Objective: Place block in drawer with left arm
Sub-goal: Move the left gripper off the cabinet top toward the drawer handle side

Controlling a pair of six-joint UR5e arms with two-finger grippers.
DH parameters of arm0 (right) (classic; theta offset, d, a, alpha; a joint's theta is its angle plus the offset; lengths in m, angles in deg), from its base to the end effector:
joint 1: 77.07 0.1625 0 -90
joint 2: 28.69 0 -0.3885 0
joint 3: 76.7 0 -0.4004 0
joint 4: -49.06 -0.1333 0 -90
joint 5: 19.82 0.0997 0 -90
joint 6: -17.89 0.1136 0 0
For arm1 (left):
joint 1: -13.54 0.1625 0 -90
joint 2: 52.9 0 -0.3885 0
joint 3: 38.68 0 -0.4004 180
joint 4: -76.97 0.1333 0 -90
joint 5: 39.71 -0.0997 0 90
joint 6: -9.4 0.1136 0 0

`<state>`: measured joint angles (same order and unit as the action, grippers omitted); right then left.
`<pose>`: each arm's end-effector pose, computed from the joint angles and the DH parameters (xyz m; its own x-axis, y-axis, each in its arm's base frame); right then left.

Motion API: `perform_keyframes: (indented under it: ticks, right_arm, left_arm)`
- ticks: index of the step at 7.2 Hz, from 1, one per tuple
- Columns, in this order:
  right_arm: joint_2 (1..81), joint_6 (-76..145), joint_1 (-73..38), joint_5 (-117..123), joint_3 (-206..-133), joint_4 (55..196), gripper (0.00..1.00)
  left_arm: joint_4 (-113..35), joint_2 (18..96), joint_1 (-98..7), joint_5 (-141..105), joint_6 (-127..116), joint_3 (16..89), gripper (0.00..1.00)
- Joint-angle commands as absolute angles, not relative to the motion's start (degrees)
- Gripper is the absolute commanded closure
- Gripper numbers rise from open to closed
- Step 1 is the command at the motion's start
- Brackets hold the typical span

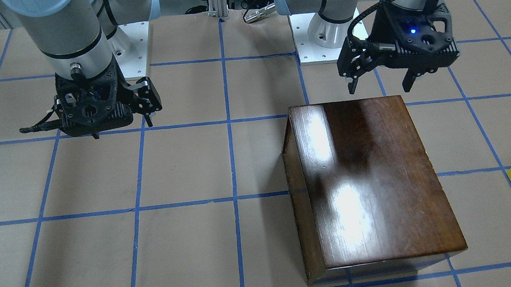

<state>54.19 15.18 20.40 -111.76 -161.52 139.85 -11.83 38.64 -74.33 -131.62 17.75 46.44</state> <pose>0.1993 -0.5243 0.4189 -0.9836 -0.1773 0.0329 -0.1767 0.9840 0.0216 -0.1102 -0.5230 0.4689 -0.9934 0.1053 -0.0444 0.1084 0.9914 -0.0735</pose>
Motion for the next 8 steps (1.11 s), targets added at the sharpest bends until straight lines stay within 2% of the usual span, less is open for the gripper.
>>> perform_keyframes:
  ticks: [1,5,8]
  right_arm:
    - [54.2,15.2,20.4,-111.8,-161.5,139.8,0.00]
    - [54.2,15.2,20.4,-111.8,-161.5,139.8,0.00]
    - [54.2,15.3,20.4,-111.8,-161.5,139.8,0.00]
  left_arm:
    - [-12.2,38.8,-68.5,-131.3,22.9,46.2,0.00]
    - [-11.8,42.5,-55.4,-131.1,39.2,45.8,0.00]
    - [-11.1,47.3,-52.3,-131.0,39.4,45.1,0.00]
